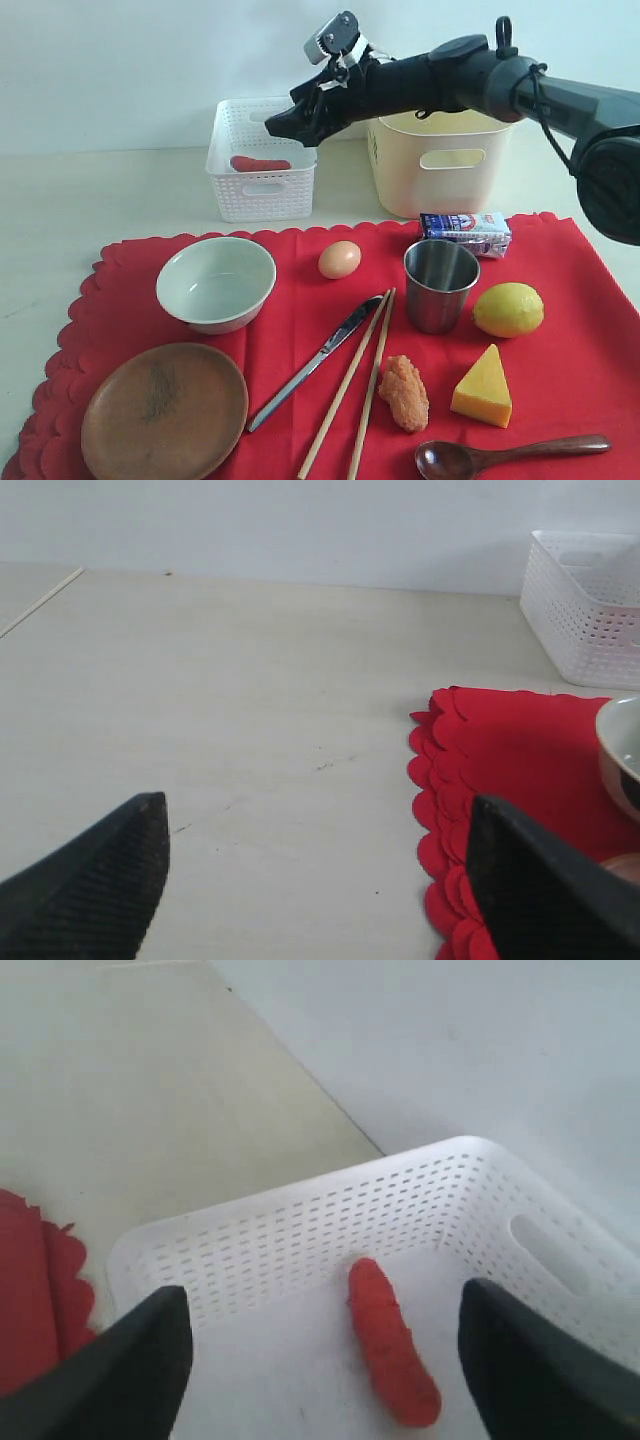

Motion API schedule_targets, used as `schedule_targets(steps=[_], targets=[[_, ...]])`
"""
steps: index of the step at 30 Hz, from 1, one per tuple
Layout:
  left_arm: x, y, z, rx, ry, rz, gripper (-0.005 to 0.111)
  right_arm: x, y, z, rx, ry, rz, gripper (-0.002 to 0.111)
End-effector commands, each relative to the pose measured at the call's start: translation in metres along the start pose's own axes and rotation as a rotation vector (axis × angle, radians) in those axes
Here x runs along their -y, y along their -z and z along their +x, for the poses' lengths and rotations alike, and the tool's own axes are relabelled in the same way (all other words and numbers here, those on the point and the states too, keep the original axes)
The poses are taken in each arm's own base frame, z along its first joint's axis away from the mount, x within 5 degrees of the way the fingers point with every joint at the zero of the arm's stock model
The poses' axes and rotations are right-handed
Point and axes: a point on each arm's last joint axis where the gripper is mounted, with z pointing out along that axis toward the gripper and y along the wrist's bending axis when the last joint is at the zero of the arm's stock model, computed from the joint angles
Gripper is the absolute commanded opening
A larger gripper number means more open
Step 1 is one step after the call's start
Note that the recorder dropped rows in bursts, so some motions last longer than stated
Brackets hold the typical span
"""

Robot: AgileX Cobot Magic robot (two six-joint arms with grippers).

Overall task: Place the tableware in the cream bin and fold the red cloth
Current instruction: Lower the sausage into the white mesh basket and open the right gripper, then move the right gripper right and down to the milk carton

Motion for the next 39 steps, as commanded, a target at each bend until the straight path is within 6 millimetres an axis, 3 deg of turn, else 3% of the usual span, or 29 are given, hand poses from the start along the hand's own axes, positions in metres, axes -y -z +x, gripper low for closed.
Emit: schedule_targets(steps=[1,10,17,22,25,26,32,35,37,39], targets=[[0.0,0.0,0.0,0.013,-0.001,0.007,0.078,0.0,0.019,-0.017,-0.123,0.067,0.0,0.072],[0.0,0.0,0.0,0.013,-0.001,0.007,0.078,-0.007,0.039,-0.031,-0.27,0.093,-0.037,0.07],[0.0,0.0,0.0,0.013,-0.001,0.007,0.078,-0.013,0.063,-0.066,-0.26,0.01,-0.004,0.062],[0.0,0.0,0.0,0.013,-0.001,0.007,0.078,-0.012,0.097,-0.089,-0.366,-0.072,0.115,0.034],[0.0,0.0,0.0,0.013,-0.001,0.007,0.078,-0.012,0.125,-0.1,-0.435,-0.154,0.183,0.013],[0.0,0.0,0.0,0.013,-0.001,0.007,0.078,-0.012,0.142,-0.105,-0.466,-0.213,0.21,0.002],[0.0,0.0,0.0,0.013,-0.001,0.007,0.078,-0.015,0.195,-0.116,-0.489,-0.417,0.302,0.0],[0.0,0.0,0.0,0.013,-0.001,0.007,0.078,-0.034,0.211,-0.112,-0.555,-0.417,0.312,0.0],[0.0,0.0,0.0,0.013,-0.001,0.007,0.078,-0.06,0.23,-0.098,-0.623,-0.415,0.346,0.0],[0.0,0.0,0.0,0.013,-0.001,0.007,0.078,-0.07,0.236,-0.087,-0.652,-0.417,0.373,0.0]])
